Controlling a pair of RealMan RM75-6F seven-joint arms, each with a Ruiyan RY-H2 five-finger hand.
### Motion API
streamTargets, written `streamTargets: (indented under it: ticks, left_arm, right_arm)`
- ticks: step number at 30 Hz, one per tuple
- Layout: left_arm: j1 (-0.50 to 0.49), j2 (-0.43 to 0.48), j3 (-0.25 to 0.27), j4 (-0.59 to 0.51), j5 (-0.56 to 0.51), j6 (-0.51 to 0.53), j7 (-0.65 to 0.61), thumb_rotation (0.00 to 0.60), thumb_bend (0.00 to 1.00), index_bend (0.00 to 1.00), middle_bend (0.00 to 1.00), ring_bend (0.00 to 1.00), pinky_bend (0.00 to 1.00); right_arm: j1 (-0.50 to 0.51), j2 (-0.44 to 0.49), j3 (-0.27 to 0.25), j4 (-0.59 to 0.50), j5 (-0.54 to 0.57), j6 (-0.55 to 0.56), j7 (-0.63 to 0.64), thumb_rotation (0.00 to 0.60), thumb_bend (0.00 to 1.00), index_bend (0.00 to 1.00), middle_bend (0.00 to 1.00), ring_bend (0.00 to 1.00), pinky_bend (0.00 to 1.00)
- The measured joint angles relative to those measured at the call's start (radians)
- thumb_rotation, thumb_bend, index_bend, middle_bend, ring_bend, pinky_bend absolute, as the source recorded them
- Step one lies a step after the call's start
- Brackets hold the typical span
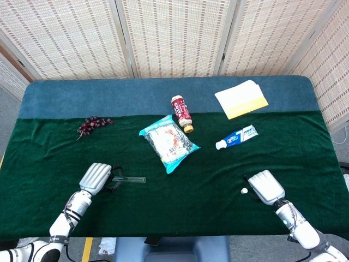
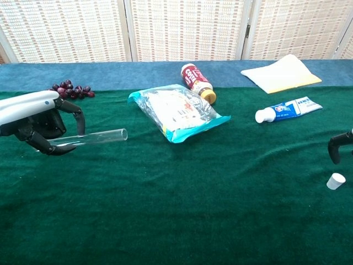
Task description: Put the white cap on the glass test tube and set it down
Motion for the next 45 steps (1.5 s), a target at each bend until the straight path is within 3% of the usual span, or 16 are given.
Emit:
streamTargets:
  ticks: [34,45]
  left_arm:
    - [0.008,0.003,0.003,0.011,-0.006,-0.005,-0.016,0.600,0.52,0.70,1.00,1.00,1.00]
    - [0.007,-0.002,0.001,0.018,-0.005,-0.006,-0.022,0.600,0.52,0.71,1.00,1.00,1.00]
  right_arm:
    - [0.021,-0.027,-0.005,-0.012,0.036,-0.036,-0.037,0.562,0.41,0.49,0.90,1.00,1.00]
    - [0.023,-0.025,-0.006,-0.027,0.060,-0.050,-0.059,0.567,0.48,0.59,0.91,1.00,1.00]
